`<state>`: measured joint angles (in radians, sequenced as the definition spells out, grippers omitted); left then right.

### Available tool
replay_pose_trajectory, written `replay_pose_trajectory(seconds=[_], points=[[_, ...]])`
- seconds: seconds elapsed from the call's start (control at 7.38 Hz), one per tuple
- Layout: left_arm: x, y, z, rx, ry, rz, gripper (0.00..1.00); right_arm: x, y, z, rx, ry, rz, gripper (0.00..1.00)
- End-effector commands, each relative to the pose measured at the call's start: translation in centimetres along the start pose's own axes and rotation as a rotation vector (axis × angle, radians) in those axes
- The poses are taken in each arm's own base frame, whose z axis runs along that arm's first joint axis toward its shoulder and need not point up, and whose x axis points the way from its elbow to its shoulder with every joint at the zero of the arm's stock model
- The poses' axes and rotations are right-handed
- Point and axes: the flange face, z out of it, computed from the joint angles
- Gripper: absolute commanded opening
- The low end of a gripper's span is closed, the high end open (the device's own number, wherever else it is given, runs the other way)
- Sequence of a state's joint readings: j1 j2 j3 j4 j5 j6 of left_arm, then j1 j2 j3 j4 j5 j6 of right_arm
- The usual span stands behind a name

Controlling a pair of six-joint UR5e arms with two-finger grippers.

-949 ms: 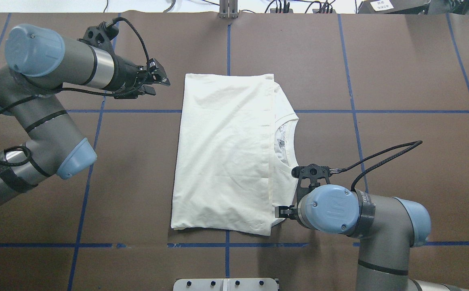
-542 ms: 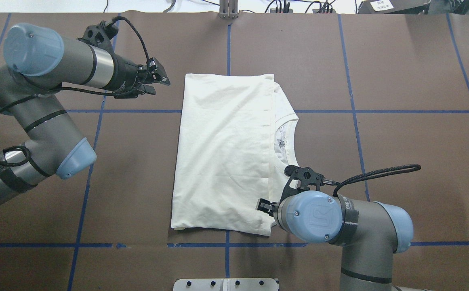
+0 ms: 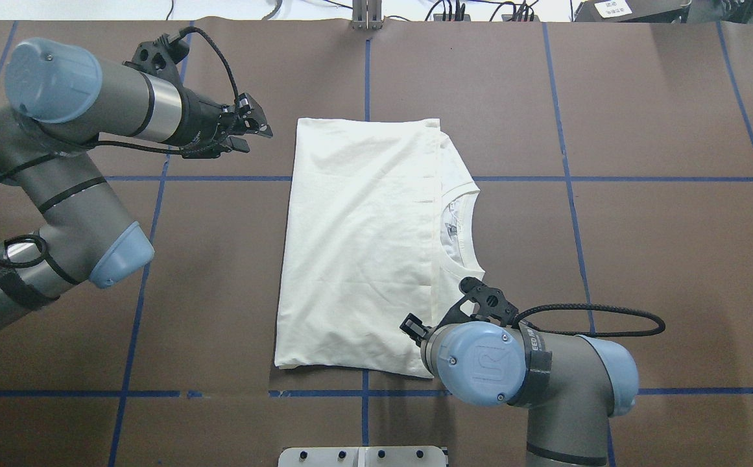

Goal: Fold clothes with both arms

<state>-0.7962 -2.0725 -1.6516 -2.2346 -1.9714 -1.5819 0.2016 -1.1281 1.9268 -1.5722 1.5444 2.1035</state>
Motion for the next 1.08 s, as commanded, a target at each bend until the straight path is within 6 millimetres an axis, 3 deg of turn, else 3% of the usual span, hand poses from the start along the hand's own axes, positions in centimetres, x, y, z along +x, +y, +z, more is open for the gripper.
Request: replay_pose_trajectory(seconds=[0.0, 0.95], points=[[-0.1, 0.0, 0.0, 0.0, -0.001, -0.001, 0.55, -1.2, 0.7, 1.0, 0.005, 0.006, 0.046, 0.78], [-0.1, 0.1, 0.1, -0.001, -0.016, -0.008, 0.55, 0.1, 1.5, 1.9, 0.007, 0.036, 0.032, 0.62]])
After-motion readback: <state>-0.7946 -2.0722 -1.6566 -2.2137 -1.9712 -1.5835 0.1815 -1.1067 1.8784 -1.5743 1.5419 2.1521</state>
